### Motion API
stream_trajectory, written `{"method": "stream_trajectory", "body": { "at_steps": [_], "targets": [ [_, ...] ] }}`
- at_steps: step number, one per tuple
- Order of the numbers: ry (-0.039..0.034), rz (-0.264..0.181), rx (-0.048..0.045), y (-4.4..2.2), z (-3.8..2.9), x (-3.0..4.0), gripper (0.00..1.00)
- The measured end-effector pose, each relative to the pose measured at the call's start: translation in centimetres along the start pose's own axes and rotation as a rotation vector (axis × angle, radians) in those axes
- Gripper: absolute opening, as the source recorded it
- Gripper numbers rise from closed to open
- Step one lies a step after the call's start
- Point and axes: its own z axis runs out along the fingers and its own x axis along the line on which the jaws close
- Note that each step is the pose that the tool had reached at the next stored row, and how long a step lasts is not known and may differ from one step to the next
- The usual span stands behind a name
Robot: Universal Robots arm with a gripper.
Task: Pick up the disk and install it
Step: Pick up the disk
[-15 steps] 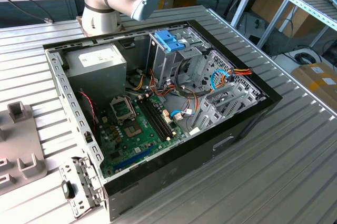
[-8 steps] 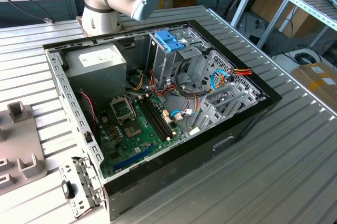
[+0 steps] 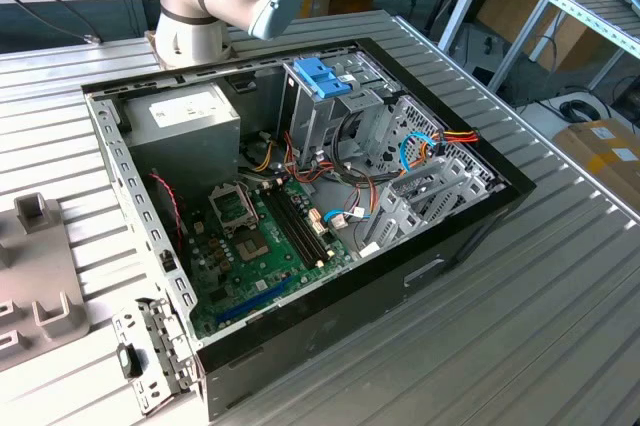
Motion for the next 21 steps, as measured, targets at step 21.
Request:
{"method": "stream_trajectory", "body": {
  "at_steps": [21],
  "targets": [
    [0.0028, -0.062, -0.0015, 0.00, 0.00, 0.00, 0.10]
  ]
}}
